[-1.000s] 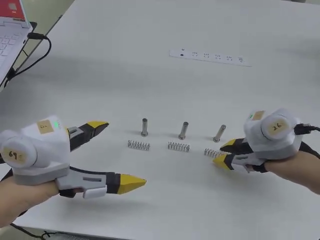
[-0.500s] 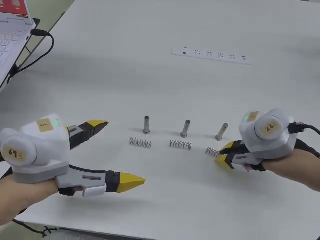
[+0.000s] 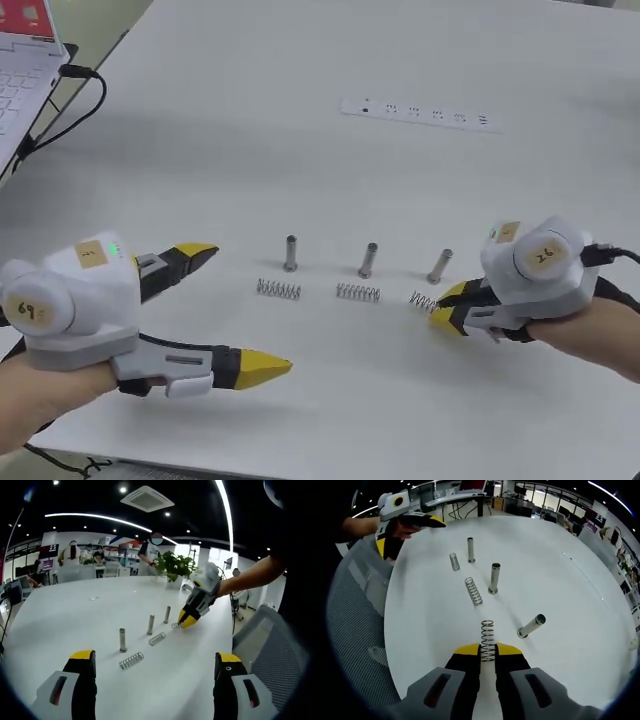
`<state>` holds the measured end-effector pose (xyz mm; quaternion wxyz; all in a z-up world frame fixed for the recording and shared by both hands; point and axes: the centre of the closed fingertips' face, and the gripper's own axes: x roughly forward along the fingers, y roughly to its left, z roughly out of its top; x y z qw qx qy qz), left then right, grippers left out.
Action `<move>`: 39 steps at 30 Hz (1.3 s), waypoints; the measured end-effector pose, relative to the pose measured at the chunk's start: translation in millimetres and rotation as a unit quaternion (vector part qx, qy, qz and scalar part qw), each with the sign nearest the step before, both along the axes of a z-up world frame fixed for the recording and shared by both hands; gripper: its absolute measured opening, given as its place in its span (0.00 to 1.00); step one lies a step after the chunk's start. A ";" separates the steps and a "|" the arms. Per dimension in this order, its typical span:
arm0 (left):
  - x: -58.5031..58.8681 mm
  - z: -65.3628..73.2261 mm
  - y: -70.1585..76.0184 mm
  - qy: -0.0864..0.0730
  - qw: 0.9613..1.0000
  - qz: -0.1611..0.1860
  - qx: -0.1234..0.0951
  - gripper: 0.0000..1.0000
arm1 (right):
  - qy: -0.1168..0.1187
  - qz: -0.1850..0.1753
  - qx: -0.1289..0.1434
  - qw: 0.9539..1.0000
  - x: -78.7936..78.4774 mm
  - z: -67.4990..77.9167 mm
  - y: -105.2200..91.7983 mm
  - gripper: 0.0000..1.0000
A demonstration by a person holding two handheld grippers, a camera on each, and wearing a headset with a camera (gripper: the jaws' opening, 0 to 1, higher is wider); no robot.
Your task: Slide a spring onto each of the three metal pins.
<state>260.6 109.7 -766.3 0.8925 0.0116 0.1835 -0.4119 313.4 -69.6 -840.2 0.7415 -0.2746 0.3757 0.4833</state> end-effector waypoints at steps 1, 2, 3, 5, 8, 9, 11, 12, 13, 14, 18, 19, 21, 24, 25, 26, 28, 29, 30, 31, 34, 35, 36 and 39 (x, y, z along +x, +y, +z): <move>0.1 0.7 -0.7 -0.001 1.000 -0.002 0.001 0.96 | -0.001 0.001 -0.002 1.000 -0.5 1.0 -0.8 0.08; 0.0 1.4 -1.6 -0.002 1.000 -0.003 0.000 0.96 | -0.002 0.003 -0.002 1.000 -0.7 1.8 -0.6 0.08; 0.1 2.3 -2.5 -0.002 1.000 -0.004 -0.001 0.96 | -0.004 0.004 -0.001 1.000 -1.0 3.1 -0.6 0.08; 0.4 3.7 -3.8 -0.005 1.000 -0.007 -0.001 0.96 | -0.007 0.006 0.000 1.000 -1.8 6.6 -0.9 0.08; 0.8 5.3 -5.3 -0.009 1.000 -0.008 0.001 0.97 | -0.010 0.005 0.007 1.000 -3.7 14.4 -0.7 0.08; 0.3 6.5 -6.2 -0.010 1.000 -0.010 -0.001 0.96 | -0.010 0.006 0.010 1.000 -4.7 16.5 -0.4 0.08; -1.0 8.6 -8.6 -0.012 1.000 -0.014 -0.002 0.96 | -0.013 0.009 0.013 1.000 -7.4 20.7 0.2 0.08; -1.6 8.9 -9.6 -0.012 1.000 -0.016 -0.002 0.96 | -0.014 0.011 0.013 1.000 -9.4 22.5 0.8 0.08; -2.4 9.3 -11.4 -0.013 1.000 -0.019 -0.001 0.96 | -0.016 0.016 0.013 1.000 -11.4 24.0 1.1 0.08; -2.7 9.5 -12.4 -0.013 1.000 -0.020 -0.002 0.96 | -0.016 0.018 0.013 1.000 -12.0 23.9 0.7 0.08; -3.7 10.2 -18.7 -0.012 1.000 -0.028 -0.005 0.96 | -0.017 0.031 0.009 0.999 -18.1 24.4 1.1 0.08; -3.9 10.1 -19.5 -0.012 0.999 -0.029 -0.005 0.95 | -0.017 0.033 0.008 0.999 -18.7 24.6 1.2 0.08; -5.9 10.2 -25.0 -0.004 0.999 -0.038 -0.008 0.93 | -0.018 0.039 0.011 0.999 -23.0 26.7 2.2 0.08; -8.0 11.4 -32.5 -0.004 0.999 -0.051 -0.011 0.93 | -0.016 0.047 0.013 0.999 -27.4 28.1 4.4 0.08; -8.0 11.3 -33.2 -0.004 0.999 -0.052 -0.011 0.92 | -0.016 0.049 0.014 0.999 -28.6 28.7 5.4 0.08; -7.7 11.1 -35.2 -0.005 0.998 -0.054 -0.011 0.92 | -0.014 0.051 0.016 0.998 -29.9 29.7 7.0 0.08; -7.5 9.5 -38.4 -0.002 0.998 -0.060 -0.011 0.90 | -0.013 0.055 0.023 0.998 -32.3 33.2 11.1 0.08; -7.8 8.8 -39.8 0.000 0.998 -0.064 -0.012 0.89 | -0.014 0.056 0.024 0.998 -33.1 34.5 12.7 0.08; -9.1 7.3 -42.5 0.005 0.998 -0.069 -0.012 0.87 | -0.015 0.061 0.026 0.998 -34.2 36.2 15.0 0.08; -11.2 6.3 -45.1 0.012 0.997 -0.074 -0.014 0.85 | -0.016 0.065 0.027 0.997 -35.2 37.3 16.7 0.08; -15.7 5.1 -54.0 0.011 0.996 -0.089 -0.016 0.83 | -0.015 0.077 0.030 0.996 -39.0 40.0 20.9 0.08; -16.8 3.6 -57.0 0.011 0.995 -0.095 -0.013 0.83 | -0.016 0.082 0.030 0.996 -40.3 41.1 22.6 0.08; -16.7 3.1 -58.6 0.012 0.995 -0.096 -0.014 0.83 | -0.017 0.085 0.030 0.996 -41.4 41.8 23.6 0.08; -16.1 2.4 -64.5 0.013 0.994 -0.105 -0.014 0.81 | -0.020 0.098 0.027 0.995 -44.3 42.4 26.1 0.08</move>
